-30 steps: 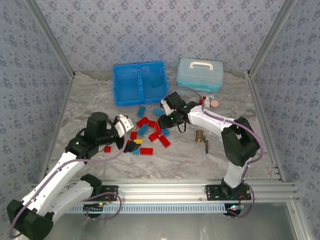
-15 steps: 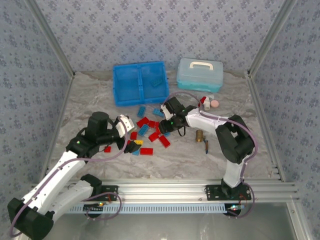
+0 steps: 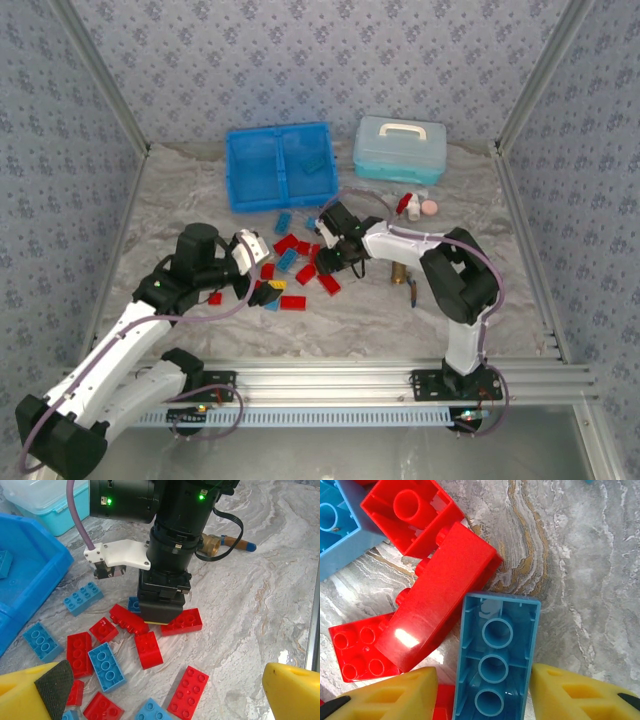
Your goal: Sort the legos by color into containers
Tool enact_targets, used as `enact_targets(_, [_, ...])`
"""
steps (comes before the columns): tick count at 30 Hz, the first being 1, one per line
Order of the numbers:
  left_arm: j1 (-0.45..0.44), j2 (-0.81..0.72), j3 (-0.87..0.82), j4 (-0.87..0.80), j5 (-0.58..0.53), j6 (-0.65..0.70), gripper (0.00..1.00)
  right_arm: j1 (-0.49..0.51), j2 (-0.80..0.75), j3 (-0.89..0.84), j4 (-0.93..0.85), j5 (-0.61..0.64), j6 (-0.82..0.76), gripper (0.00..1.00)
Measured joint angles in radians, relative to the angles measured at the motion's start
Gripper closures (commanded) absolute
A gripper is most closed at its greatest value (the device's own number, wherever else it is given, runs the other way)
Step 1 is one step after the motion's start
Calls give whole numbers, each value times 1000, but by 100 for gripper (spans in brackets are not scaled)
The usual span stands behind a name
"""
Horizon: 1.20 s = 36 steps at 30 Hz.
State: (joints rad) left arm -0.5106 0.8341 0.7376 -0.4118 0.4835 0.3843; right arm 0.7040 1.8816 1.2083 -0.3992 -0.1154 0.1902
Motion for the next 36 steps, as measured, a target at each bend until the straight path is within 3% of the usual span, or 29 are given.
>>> enact_targets(7, [0, 0, 0, -4, -1, 0, 1, 2, 26, 3, -3, 39, 3, 56])
enact_targets(12, [0, 1, 0, -4, -1, 0, 1, 7, 28, 12, -7, 77, 10, 67])
enact_targets(22, [0, 8, 5, -3, -13, 0, 1, -14, -79, 38, -50, 129, 53, 68])
enact_targets(30, [0, -10, 6, -2, -80, 0, 1, -35, -123, 313, -31, 177, 72, 68])
enact_targets(36, [0, -51, 6, -3, -106, 2, 1, -66, 93, 639, -2, 195, 90, 68])
